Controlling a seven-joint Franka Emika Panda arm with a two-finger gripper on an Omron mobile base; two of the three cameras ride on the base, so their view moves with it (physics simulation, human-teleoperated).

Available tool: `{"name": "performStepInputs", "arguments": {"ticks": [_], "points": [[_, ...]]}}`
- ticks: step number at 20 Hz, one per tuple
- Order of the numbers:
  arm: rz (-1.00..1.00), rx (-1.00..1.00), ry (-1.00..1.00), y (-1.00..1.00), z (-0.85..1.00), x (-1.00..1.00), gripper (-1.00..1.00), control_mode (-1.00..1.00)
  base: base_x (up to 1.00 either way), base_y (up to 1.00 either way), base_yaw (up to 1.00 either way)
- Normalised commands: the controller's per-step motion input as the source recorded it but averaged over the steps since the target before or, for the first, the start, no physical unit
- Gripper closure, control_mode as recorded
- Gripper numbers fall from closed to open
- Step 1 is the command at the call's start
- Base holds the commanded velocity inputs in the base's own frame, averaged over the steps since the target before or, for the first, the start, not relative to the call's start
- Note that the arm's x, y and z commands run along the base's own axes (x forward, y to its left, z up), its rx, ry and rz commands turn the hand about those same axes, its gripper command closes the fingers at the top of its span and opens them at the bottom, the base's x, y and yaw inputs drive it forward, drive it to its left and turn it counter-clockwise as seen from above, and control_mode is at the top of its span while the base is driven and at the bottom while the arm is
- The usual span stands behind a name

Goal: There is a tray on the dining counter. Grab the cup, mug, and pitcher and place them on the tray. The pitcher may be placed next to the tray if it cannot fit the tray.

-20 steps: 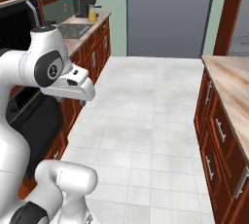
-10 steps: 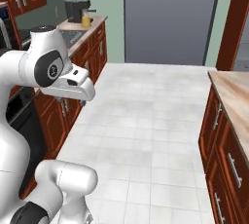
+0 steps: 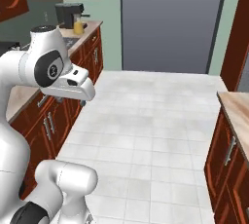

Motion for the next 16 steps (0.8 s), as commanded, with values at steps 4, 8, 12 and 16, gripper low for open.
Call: {"name": "performStepInputs", "arguments": {"ticks": [4,8,12,16], "points": [[0.0,0.0,0.0,0.0,0.0,0.0,-1.0,1.0,1.0,0.0,0.0],[0.0,0.0,0.0,0.0,0.0,0.0,-1.0,1.0,1.0,-0.01,0.0],[0.0,0.0,0.0,0.0,0.0,0.0,-1.0,1.0,1.0,0.0,0.0],[0.0,0.0,0.0,0.0,0.0,0.0,-1.0,1.0,1.0,0.0,0.0]]}}
